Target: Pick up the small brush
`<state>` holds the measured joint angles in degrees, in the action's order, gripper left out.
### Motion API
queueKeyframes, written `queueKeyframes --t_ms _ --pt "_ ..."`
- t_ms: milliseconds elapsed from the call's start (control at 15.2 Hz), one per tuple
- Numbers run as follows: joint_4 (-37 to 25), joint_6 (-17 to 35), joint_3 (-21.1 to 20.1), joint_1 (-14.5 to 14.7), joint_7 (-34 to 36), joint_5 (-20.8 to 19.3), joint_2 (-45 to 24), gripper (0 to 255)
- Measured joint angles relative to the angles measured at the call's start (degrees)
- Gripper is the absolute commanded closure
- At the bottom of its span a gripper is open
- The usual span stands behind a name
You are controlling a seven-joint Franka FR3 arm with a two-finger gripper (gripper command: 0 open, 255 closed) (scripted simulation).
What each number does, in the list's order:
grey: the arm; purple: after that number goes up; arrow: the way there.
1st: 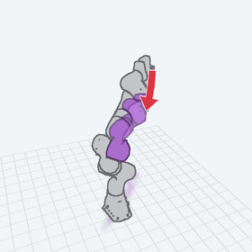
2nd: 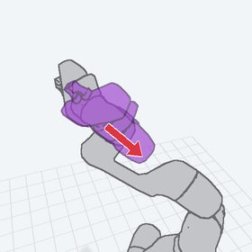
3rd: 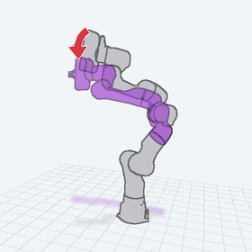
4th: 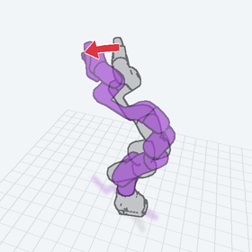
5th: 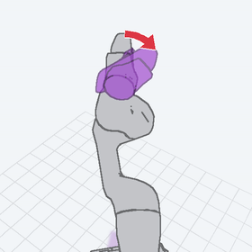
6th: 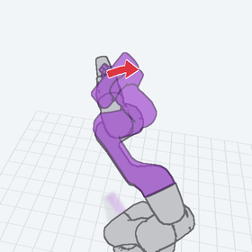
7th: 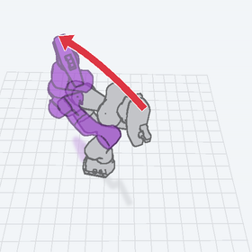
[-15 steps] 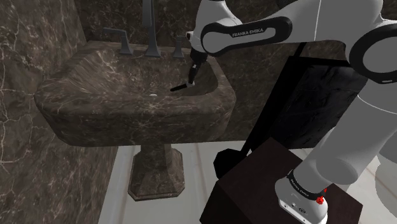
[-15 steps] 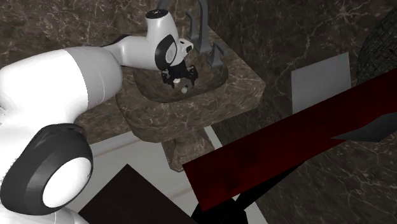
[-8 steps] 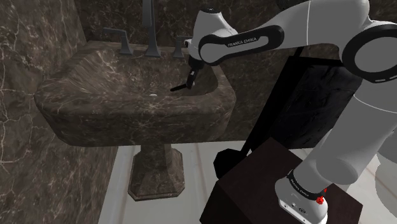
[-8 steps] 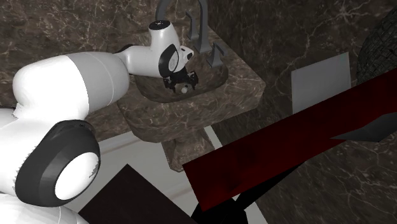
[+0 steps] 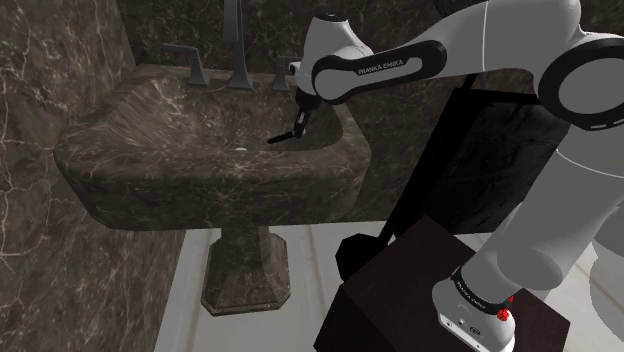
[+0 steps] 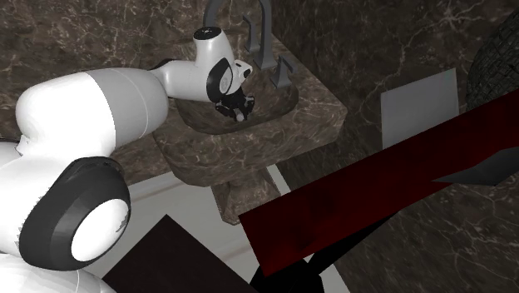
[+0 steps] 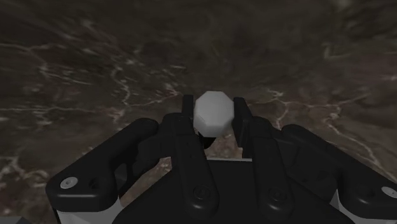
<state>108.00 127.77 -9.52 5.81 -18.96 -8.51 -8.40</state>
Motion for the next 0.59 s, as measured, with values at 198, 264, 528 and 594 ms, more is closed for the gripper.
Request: queueKeyframes --t_ms 198,264,528,594 --pt "0.0 0.0 0.0 0.0 0.0 0.0 0.0 255" --pt "-0.2 -0.4 0.0 0.0 0.0 0.0 0.0 255" --pt "-2.0 -3.0 0.0 -0.1 -0.4 0.3 0.5 255" --pt "-2.5 -3.7 0.0 -0.1 -0.5 0.4 0.8 255"
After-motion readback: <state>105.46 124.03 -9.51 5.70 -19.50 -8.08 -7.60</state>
